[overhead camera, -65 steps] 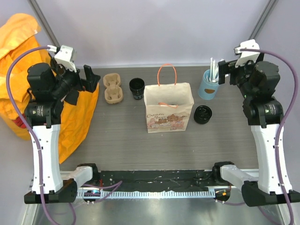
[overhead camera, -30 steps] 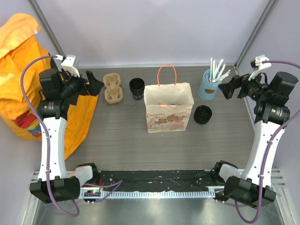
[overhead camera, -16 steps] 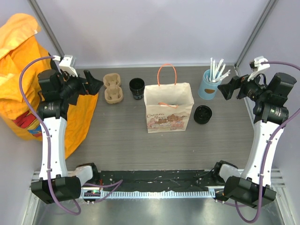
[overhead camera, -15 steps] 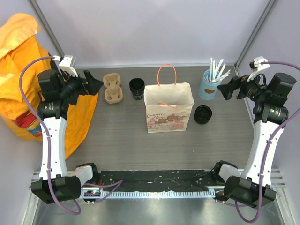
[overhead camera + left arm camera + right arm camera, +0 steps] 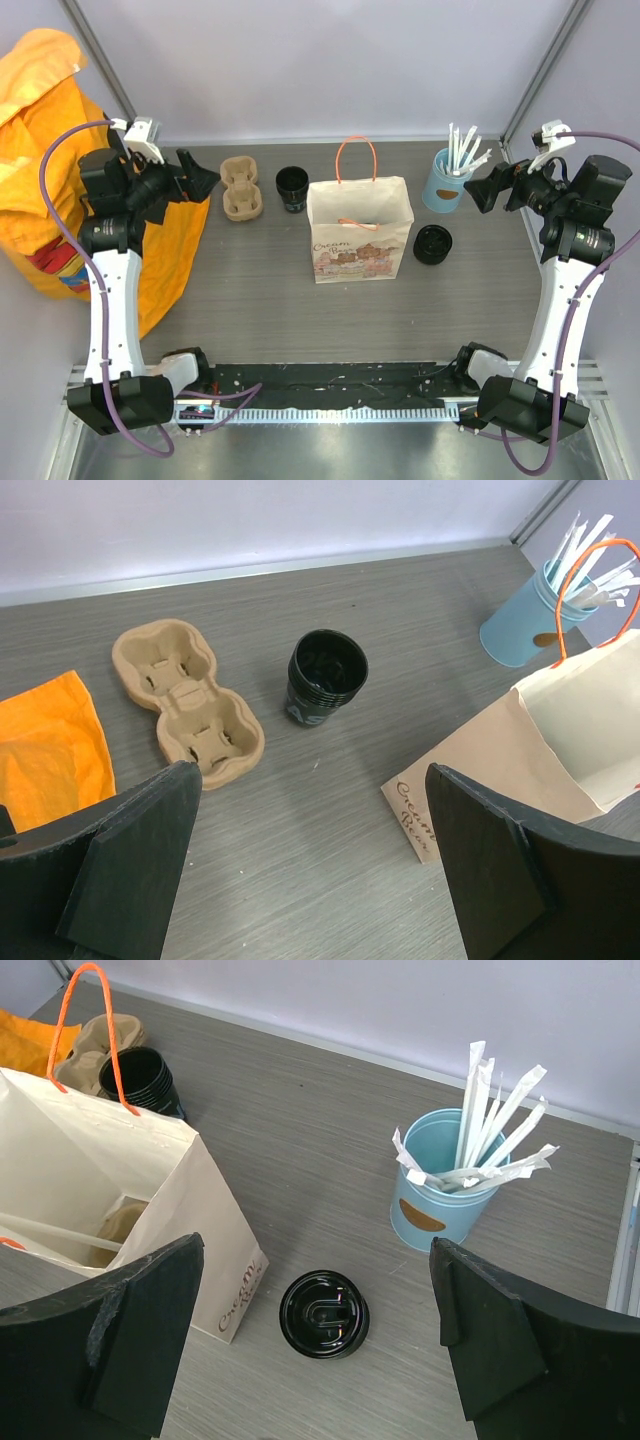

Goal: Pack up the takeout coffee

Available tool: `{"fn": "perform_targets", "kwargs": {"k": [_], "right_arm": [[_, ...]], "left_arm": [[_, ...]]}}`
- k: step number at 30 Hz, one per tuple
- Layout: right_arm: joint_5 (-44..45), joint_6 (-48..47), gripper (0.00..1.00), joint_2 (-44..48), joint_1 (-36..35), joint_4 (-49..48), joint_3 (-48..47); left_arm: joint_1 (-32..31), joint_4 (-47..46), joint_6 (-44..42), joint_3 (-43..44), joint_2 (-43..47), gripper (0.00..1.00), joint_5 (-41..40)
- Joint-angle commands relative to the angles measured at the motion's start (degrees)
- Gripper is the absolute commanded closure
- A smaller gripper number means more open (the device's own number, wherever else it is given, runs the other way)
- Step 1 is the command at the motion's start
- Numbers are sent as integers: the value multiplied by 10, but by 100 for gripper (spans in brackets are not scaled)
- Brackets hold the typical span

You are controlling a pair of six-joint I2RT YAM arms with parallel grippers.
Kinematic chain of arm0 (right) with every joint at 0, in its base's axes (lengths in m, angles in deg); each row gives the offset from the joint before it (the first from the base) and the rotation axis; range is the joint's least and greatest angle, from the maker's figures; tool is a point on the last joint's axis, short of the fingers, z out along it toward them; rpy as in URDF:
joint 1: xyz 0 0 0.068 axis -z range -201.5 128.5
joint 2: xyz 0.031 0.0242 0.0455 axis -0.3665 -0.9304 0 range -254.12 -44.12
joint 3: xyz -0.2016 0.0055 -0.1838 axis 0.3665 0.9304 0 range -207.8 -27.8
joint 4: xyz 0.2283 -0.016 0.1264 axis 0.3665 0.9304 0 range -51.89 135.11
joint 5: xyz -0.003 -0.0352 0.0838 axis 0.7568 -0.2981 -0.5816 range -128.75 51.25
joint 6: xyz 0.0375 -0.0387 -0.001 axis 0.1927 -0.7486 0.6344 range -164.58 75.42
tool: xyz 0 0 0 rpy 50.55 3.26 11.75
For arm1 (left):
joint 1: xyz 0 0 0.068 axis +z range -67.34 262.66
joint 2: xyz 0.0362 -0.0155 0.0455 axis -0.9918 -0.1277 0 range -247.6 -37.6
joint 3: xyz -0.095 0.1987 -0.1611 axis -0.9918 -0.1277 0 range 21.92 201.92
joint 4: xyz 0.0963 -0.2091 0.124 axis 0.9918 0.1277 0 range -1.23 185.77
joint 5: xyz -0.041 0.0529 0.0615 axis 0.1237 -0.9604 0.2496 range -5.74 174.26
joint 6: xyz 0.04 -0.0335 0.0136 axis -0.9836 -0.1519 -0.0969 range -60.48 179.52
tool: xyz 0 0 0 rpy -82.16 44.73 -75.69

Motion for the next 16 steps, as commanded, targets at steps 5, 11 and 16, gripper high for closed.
{"fn": "perform_targets", "kwargs": {"k": [5,11,16], "right_arm": [[-14,4,0,3,2,-23,-2],[-17,38,1,4,1,-30,-9],[-12,38,0,4,2,-29,-12]], "left_arm": [[6,-26,5,1,6,0,17],[7,-26,7,1,5,1,17],[7,-27,9,1,7,0,20]]}}
